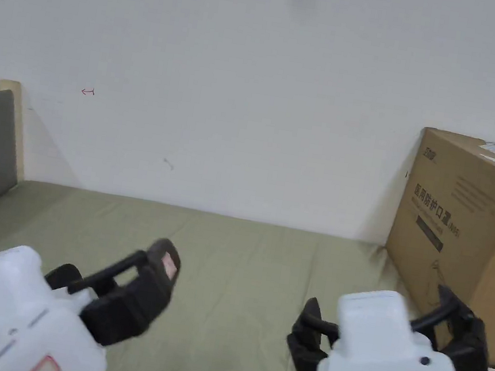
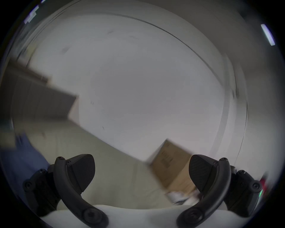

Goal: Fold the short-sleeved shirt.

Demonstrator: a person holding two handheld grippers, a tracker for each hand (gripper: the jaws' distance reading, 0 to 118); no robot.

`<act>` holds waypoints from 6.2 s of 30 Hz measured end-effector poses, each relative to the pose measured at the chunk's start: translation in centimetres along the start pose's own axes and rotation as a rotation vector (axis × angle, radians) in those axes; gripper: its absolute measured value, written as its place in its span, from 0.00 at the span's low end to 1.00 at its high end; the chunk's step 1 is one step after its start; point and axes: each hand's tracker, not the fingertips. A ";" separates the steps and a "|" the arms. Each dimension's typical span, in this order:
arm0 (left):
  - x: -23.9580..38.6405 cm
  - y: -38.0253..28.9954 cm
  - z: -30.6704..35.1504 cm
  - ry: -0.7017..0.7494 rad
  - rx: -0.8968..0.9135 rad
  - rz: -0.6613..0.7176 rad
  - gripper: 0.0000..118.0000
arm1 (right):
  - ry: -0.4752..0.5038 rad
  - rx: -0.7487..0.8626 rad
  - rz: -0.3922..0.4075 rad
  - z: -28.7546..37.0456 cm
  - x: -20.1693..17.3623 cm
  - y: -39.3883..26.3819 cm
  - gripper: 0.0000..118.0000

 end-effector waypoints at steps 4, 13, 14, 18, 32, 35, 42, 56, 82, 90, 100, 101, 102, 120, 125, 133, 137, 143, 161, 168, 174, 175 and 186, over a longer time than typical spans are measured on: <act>-3.4 -1.6 0.3 0.085 0.077 0.296 1.00 | 0.125 0.061 0.444 0.8 -4.3 -0.3 1.00; -4.0 -1.7 -0.3 0.274 0.031 0.118 1.00 | 0.272 -0.039 0.070 -0.2 -3.9 -0.3 1.00; -2.7 -1.0 -0.7 0.259 0.032 -0.008 1.00 | 0.260 -0.044 -0.031 -0.5 -2.7 0.1 1.00; 2.6 -0.3 -2.3 0.168 -0.073 -0.527 1.00 | 0.165 -0.032 -0.503 -1.3 2.0 -0.5 1.00; 2.7 -1.7 -1.1 0.091 -0.043 -0.696 1.00 | 0.042 -0.061 -0.609 -0.5 2.5 -4.1 1.00; 2.8 -1.3 -1.3 0.118 -0.086 -0.688 1.00 | 0.009 -0.060 -0.559 -0.1 2.5 -3.2 0.99; 3.3 -3.1 -1.4 0.178 -0.082 -0.790 0.00 | -0.068 -0.092 -0.495 -0.1 1.9 -3.6 0.00; 1.5 -0.4 -1.0 0.189 -0.134 -0.708 0.00 | 0.111 -0.141 -0.601 -1.5 1.0 -3.2 0.00; -23.8 7.3 -0.6 0.809 -0.563 -0.351 0.00 | 0.654 -0.133 -0.496 -2.5 -14.4 2.4 0.00; -36.6 0.0 -6.5 0.957 -1.066 -0.233 0.01 | 0.637 -0.258 -0.476 -4.4 -15.3 -0.4 0.00; -34.8 1.8 -7.2 0.898 -0.943 -0.304 0.96 | 0.674 -0.365 -0.520 -5.4 -15.2 -2.7 0.00; -34.9 1.6 -7.4 0.905 -0.953 -0.316 0.96 | 0.679 -0.368 -0.509 -5.3 -15.4 -2.8 0.00; -35.1 1.2 -7.6 0.914 -0.971 -0.323 0.96 | 0.685 -0.374 -0.490 -5.3 -15.7 -2.8 0.00; -38.2 0.9 -7.1 1.019 -0.993 -0.020 0.05 | 0.678 -0.468 -0.458 -5.2 -15.7 -5.5 0.00; -37.0 4.8 -4.5 0.906 -0.781 0.289 0.05 | 0.640 -0.488 -0.500 -5.7 -13.7 -6.4 0.00; -26.6 8.1 -9.7 0.625 -0.699 0.130 0.05 | 0.530 -0.506 -0.594 -6.5 -9.2 -7.8 0.00; -18.6 5.2 -15.8 0.453 -0.780 -0.028 0.05 | 0.434 -0.493 -0.598 -6.3 -5.6 -8.5 0.00; -6.2 -3.6 -22.2 0.057 -0.944 -0.014 0.05 | 0.255 -0.495 -0.635 -5.5 1.3 -10.7 0.00; -2.5 -37.0 -17.9 0.111 -1.525 -0.308 0.06 | -0.013 -0.712 -0.723 -1.6 10.7 -21.4 0.00; -1.4 -31.1 -19.1 0.087 -1.395 -0.296 1.00 | 0.037 -0.728 -0.732 -2.5 9.3 -21.4 0.00; -4.6 -22.5 -16.3 0.125 -1.266 -0.257 0.40 | 0.141 -0.715 -0.680 -3.2 6.1 -19.4 0.00; -5.6 -21.1 -15.6 0.145 -1.228 -0.255 0.09 | 0.160 -0.712 -0.675 -3.3 5.5 -19.0 0.00; -18.1 -10.8 -9.5 0.501 -1.066 -0.168 0.00 | 0.328 -0.727 -0.587 -4.9 -1.8 -16.4 0.00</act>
